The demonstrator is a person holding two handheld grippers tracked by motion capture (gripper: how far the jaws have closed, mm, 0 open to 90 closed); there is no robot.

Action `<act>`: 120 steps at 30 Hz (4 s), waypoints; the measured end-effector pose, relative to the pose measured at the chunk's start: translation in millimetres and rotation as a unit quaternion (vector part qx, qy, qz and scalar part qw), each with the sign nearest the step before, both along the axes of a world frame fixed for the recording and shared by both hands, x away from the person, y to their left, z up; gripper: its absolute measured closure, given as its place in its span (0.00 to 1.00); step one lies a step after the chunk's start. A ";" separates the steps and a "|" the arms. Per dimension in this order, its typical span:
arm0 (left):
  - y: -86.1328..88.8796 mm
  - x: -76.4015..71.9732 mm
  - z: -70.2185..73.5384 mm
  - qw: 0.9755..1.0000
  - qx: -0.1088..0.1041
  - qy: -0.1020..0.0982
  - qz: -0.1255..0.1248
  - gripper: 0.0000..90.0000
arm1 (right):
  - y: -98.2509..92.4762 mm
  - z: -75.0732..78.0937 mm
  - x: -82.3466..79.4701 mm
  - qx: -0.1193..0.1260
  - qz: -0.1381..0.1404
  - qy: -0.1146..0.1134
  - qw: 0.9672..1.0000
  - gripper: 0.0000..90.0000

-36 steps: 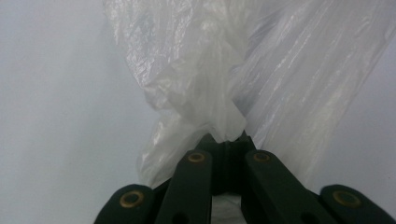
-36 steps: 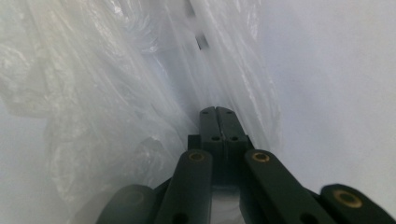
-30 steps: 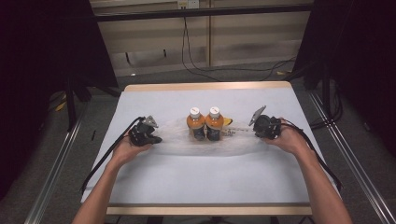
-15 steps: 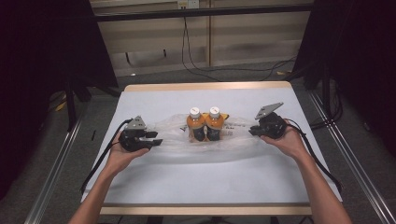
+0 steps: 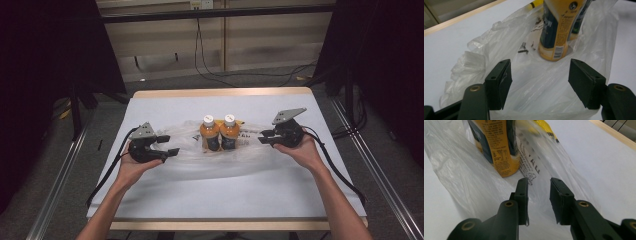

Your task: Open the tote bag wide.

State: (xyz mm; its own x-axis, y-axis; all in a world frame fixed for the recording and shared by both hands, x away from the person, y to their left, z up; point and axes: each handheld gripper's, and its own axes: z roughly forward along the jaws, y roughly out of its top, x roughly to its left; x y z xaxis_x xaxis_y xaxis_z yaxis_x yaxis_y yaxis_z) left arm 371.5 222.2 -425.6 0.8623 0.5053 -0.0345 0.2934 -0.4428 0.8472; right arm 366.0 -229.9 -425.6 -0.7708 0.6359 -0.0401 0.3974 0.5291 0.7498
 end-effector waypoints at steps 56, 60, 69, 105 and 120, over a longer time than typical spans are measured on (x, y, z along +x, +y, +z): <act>-144.3 -2.1 -14.6 0.998 0.041 0.015 -0.043 0.97 | 69.5 -10.1 77.7 -0.025 0.066 0.067 0.995 1.00; -147.8 0.7 -27.0 0.997 0.062 0.019 -0.043 0.97 | 72.1 -18.9 82.5 -0.025 0.065 0.083 0.994 1.00; -152.8 -3.8 -44.7 0.993 0.096 0.021 -0.058 0.97 | 79.6 -38.0 90.9 -0.031 0.056 0.108 0.992 1.00; -145.2 -46.8 -50.0 0.975 0.130 0.045 -0.177 1.00 | 110.3 -53.8 143.3 -0.048 -0.070 0.068 0.994 1.00; -138.3 -55.1 -49.4 0.972 0.126 0.051 -0.189 1.00 | 109.5 -51.1 151.8 -0.069 -0.098 0.071 0.990 1.00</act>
State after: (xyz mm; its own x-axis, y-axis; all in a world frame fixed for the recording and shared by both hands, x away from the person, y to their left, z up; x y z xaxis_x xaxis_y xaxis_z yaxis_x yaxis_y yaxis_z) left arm 316.3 83.9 -474.9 0.9867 0.1560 -0.0460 0.1461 -0.7253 0.6728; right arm 517.8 -120.4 -476.6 -0.6367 0.7702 -0.0370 0.5991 0.5243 0.6051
